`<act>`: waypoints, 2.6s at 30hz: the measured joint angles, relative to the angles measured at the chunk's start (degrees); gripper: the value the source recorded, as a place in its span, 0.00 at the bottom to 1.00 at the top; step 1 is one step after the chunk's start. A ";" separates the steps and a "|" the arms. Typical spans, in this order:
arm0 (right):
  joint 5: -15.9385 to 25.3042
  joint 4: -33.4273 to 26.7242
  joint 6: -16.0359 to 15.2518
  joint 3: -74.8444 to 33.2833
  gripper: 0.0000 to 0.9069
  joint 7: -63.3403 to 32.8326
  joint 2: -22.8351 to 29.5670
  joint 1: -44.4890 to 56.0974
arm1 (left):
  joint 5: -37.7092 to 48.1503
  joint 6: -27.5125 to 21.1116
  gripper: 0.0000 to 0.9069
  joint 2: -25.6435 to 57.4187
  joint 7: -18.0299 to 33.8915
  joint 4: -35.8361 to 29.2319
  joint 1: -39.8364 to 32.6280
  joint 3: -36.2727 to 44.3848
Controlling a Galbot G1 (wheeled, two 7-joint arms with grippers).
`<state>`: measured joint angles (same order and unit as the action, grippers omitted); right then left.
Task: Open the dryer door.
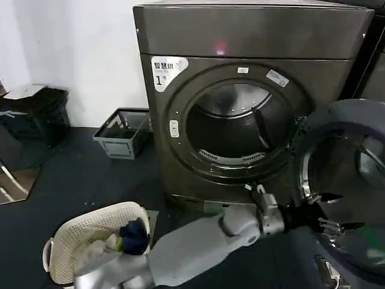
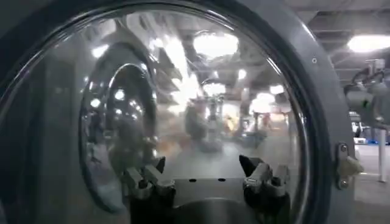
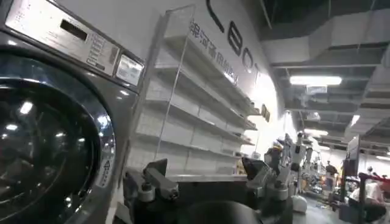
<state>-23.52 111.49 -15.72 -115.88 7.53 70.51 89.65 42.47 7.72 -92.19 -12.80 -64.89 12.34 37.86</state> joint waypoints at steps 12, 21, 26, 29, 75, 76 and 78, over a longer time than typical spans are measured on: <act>-0.02 -0.66 0.24 -1.49 1.00 -0.82 -0.60 0.34 | -8.85 7.74 1.00 -0.01 8.76 -2.44 1.40 -0.90; 0.02 -0.43 1.04 -4.02 1.00 -3.18 -1.18 0.41 | -10.05 8.80 1.00 1.91 11.29 -13.23 1.71 -1.63; 0.15 -0.93 1.40 -3.50 1.00 -3.41 -1.96 -0.35 | -9.01 6.37 1.00 15.92 11.32 -21.75 3.57 -2.05; 0.30 -0.79 1.39 -3.25 1.00 -3.53 -2.29 -0.69 | -8.66 4.11 1.00 23.55 11.49 -27.29 5.46 -3.06; 5.41 1.15 2.26 -1.19 1.00 -3.72 -3.53 -4.25 | -25.08 -16.85 1.00 91.53 -16.02 -44.80 32.18 -25.47; 5.41 1.16 2.34 -1.20 1.00 -3.71 -3.53 -4.21 | -25.52 -17.01 1.00 91.59 -16.15 -44.47 32.17 -25.79; 5.41 1.07 2.35 -1.30 1.00 -3.71 -3.62 -4.20 | -26.62 -16.96 1.00 91.82 -17.12 -43.91 32.21 -25.97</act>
<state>-18.10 112.55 -13.37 -117.18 3.82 66.89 85.44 15.85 -9.24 -0.37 -29.92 -108.81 44.55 11.89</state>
